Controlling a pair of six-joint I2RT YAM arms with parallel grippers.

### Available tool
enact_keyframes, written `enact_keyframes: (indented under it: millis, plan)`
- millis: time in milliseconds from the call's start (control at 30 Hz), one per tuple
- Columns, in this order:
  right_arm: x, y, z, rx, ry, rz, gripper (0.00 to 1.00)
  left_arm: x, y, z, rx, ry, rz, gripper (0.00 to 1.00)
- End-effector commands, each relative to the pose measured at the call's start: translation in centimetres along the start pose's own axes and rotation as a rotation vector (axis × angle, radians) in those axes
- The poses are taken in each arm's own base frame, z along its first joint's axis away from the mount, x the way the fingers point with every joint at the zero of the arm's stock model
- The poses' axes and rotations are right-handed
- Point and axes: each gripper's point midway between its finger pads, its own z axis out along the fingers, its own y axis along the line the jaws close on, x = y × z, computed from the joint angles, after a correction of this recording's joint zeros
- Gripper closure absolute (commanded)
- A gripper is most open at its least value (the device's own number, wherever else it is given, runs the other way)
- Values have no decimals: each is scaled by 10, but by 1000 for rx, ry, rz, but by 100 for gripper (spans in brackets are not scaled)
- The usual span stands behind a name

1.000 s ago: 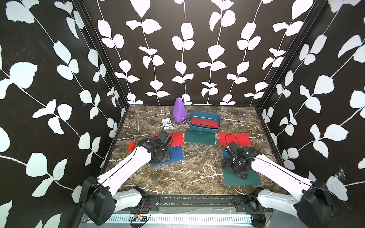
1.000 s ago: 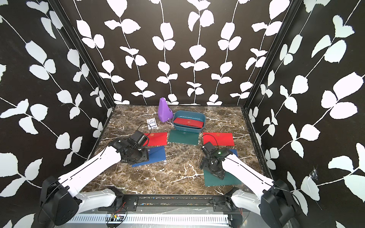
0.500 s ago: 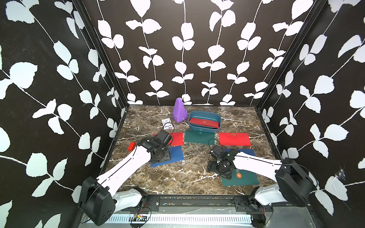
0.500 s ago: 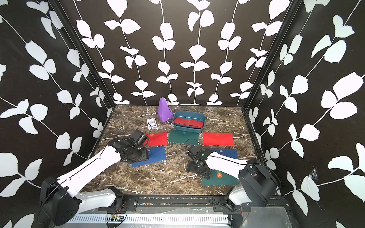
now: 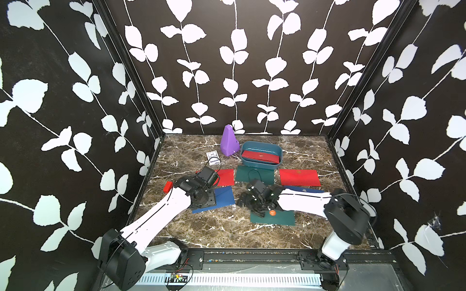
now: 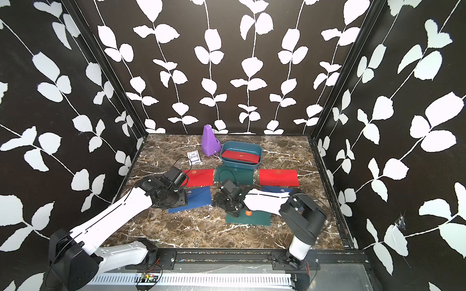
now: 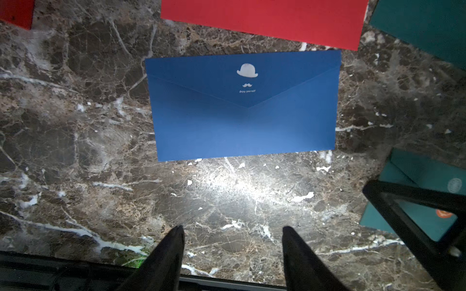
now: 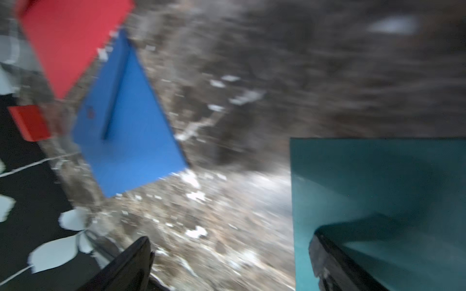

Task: Put the sealed envelopes into the storage box
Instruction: Move the envelope to the center of the board, then pick up the envelope from the center of the board.

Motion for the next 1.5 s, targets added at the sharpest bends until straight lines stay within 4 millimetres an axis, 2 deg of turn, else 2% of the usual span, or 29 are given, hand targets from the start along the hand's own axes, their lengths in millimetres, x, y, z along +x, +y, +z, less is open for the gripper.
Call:
enact_keyframes:
  millis: [0,67,133,233,300,367,467,533,633,700,800,900,1033,1200,1333,1467]
  plan:
    - [11,23,12,-17,23,0,1,-8,6,-18,-7,-40,-1,35]
    - [13,31,-5,2,-5,-37,1,-13,4,-22,-1,-52,5,35]
    - [7,23,-26,32,-67,-48,1,-18,-3,-24,19,-58,12,35]
    - [-8,-10,-63,57,-214,10,1,-24,-19,-22,67,-49,22,36]
    - [-13,-39,-78,36,-289,93,1,-24,-35,-17,112,-26,50,38]
    - [-11,-76,-88,48,-348,203,1,-26,-55,-15,156,-22,102,39]
    - [3,-128,-94,67,-377,346,3,-29,-92,-10,221,-5,181,40]
    - [7,-144,-96,56,-397,389,7,-29,-118,-8,249,5,237,41]
    - [10,-155,-97,84,-406,403,12,-30,-149,4,269,24,280,42]
    - [12,-156,-89,84,-390,418,15,-35,-168,15,295,26,276,42]
    - [17,-157,-72,66,-376,450,19,-43,-183,32,300,16,276,43]
    - [24,-152,-62,54,-361,469,19,-51,-185,47,251,5,284,43]
    - [29,-144,-61,70,-365,455,16,-52,-194,57,264,15,283,43]
    - [26,-163,-58,80,-414,497,18,-24,-193,78,325,102,241,46]
    - [24,-180,-61,89,-451,522,22,-10,-190,84,346,113,226,46]
    - [17,-189,-66,82,-505,528,29,3,-198,88,345,131,256,46]
